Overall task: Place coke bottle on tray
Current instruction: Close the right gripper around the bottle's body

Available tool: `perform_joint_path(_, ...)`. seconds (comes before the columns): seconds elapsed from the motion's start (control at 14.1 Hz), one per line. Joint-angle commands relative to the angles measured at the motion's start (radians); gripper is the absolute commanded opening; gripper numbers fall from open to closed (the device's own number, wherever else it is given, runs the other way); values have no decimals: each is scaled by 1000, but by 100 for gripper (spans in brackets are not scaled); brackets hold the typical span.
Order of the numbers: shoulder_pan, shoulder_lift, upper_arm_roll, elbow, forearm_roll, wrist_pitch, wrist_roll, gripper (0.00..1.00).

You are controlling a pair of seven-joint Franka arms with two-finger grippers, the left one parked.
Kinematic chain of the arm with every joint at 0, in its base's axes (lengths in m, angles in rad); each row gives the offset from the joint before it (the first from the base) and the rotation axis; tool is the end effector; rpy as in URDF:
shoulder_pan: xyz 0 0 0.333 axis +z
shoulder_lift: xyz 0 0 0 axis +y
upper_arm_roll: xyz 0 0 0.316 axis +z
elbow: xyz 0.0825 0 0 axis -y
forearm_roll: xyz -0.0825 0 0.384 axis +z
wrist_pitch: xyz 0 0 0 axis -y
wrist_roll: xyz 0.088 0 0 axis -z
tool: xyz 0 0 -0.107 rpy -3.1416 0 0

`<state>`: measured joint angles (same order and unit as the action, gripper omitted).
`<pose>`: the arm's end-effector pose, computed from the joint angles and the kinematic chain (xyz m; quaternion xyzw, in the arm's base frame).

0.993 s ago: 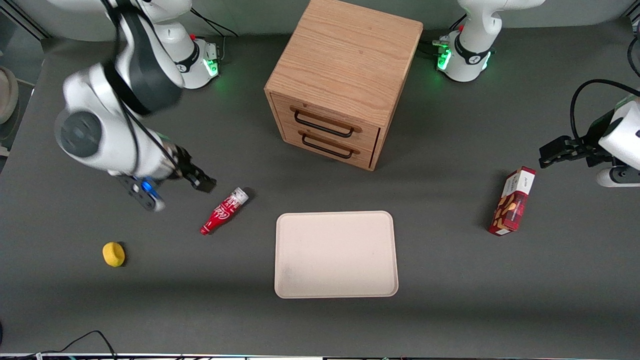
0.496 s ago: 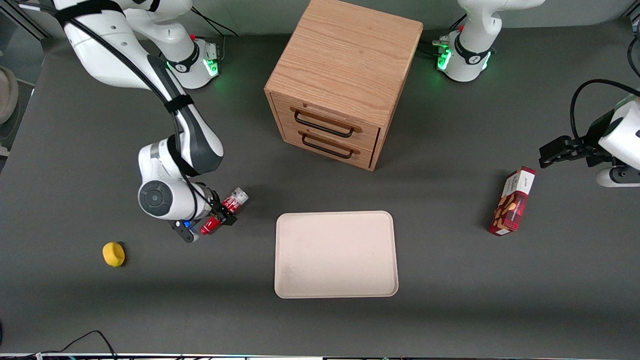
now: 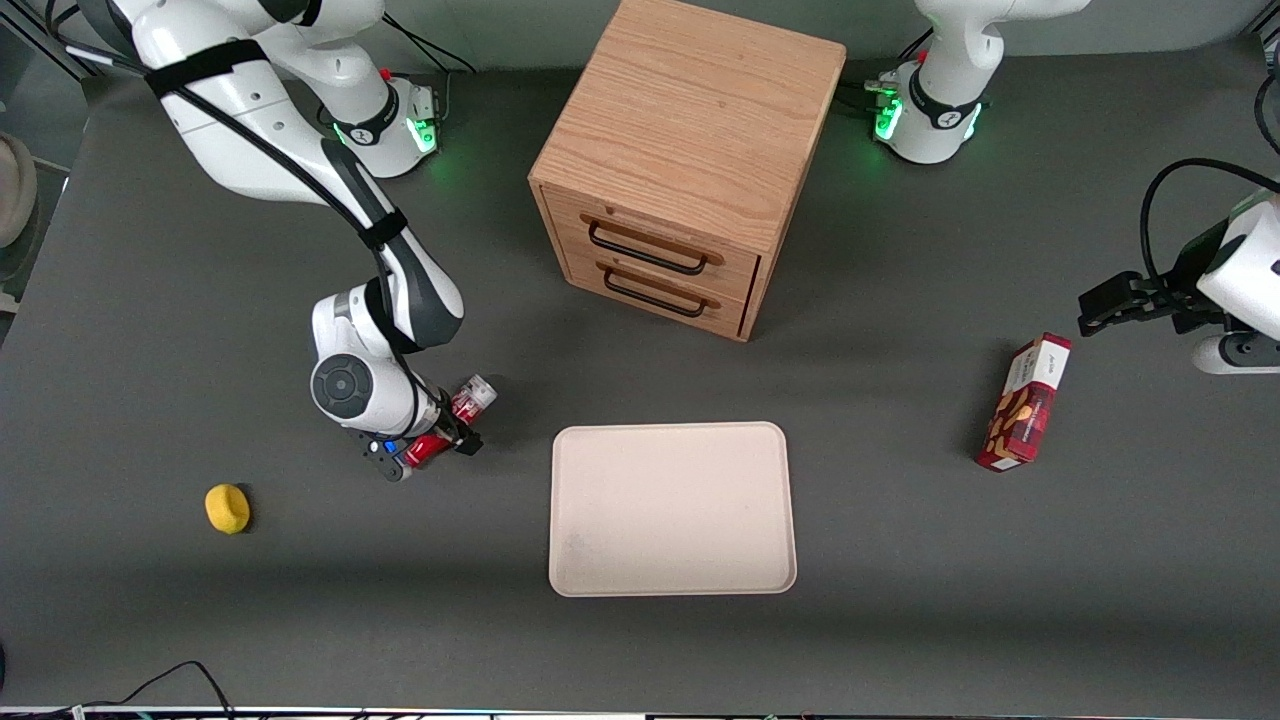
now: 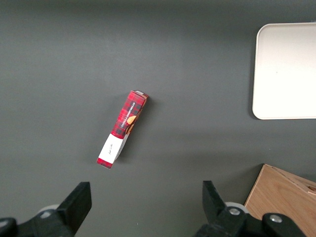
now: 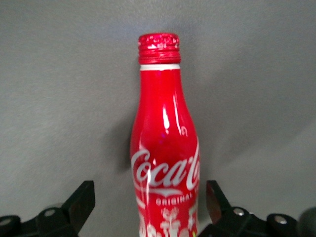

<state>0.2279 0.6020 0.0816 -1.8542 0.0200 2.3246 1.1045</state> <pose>0.5981 0.1894 0.1852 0.9146 -0.3980 -0.0691 0.0191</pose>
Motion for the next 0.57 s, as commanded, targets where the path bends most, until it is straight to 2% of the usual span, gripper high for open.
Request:
perform_joint_path(0.0,2,10,-2,-10,-44,32,31,67)
perform_joint_path(0.07,1,13,-2,-8,-69,32,31,1)
perform_joint_path(0.5,7,4,3,-2,-77,24,29,0)
